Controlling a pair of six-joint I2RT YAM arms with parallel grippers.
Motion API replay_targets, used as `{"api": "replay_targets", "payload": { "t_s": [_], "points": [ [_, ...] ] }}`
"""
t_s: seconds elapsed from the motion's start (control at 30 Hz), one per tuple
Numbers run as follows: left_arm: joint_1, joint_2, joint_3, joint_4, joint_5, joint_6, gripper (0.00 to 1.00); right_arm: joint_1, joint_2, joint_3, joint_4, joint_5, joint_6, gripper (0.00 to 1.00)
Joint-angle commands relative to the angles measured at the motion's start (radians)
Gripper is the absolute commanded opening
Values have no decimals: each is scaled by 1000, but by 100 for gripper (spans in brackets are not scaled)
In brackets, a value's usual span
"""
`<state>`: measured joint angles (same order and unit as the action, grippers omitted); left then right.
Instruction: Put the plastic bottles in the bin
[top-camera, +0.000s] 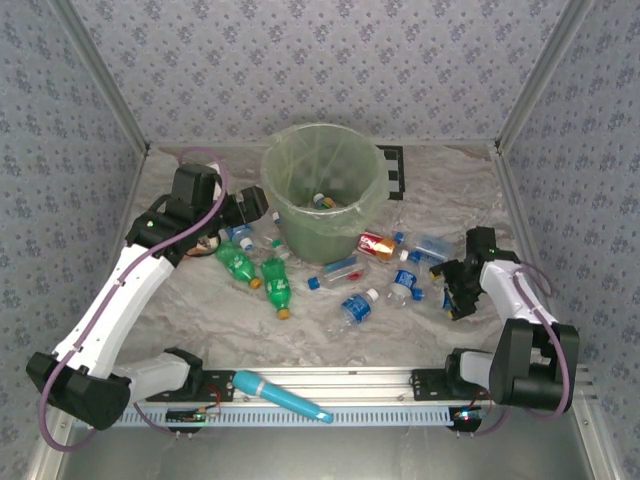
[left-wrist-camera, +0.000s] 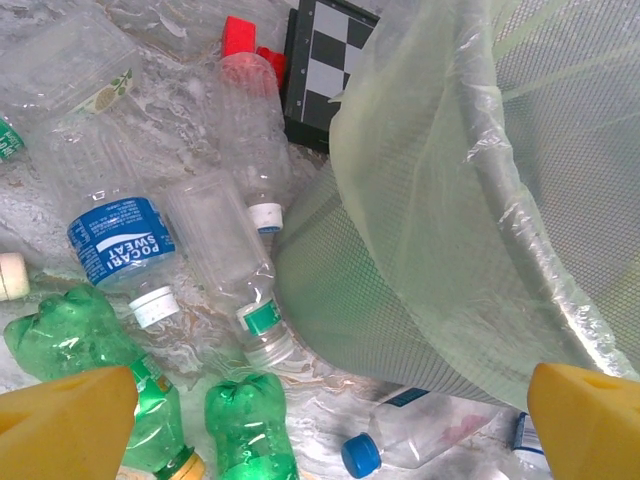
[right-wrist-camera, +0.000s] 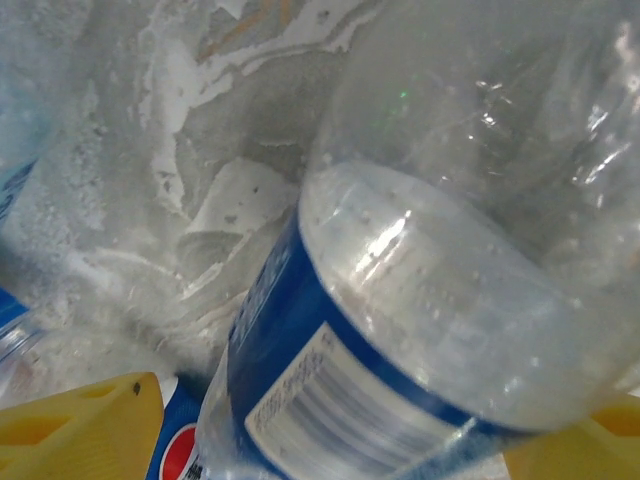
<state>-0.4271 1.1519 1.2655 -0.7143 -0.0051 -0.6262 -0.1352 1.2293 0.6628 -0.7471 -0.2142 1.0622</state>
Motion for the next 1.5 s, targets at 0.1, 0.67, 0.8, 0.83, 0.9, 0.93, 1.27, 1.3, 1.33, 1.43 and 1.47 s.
{"api": "replay_targets", "payload": {
  "t_s": [0.1,0.67,0.8,0.83,0.9,0.93,1.27,1.3,1.33,1.43,1.47],
  "points": [
    [8,-12,67,-48,-21,13,100,-15,49,-49,98,-13,15,85],
    [11,-23,75,-67,-12,21,100,-34,-166,-54,-4,58,17,64],
    [11,-18,75,-66,-12,25,100,-34,-278,20,-45,142,21,63],
    [11,-17,74,-65,-7,25,100,-32,-302,49,-47,166,-5,63],
    [12,-15,71,-61,-2,25,100,-24,-339,102,-56,195,-30,62],
    [11,-15,68,-60,0,25,100,-16,-352,134,-60,213,-47,62],
    [17,-33,46,-54,2,55,100,330,-265,552,-26,522,-285,61],
    [20,-34,44,-54,-2,66,100,377,-236,602,-15,544,-312,61],
    [22,-36,41,-55,-7,77,100,414,-205,646,-6,559,-336,61],
    [33,-41,30,-53,-24,109,100,523,-101,780,-2,583,-404,61],
    [36,-44,26,-49,-30,117,100,555,-71,817,2,589,-423,61]
  ]
}}
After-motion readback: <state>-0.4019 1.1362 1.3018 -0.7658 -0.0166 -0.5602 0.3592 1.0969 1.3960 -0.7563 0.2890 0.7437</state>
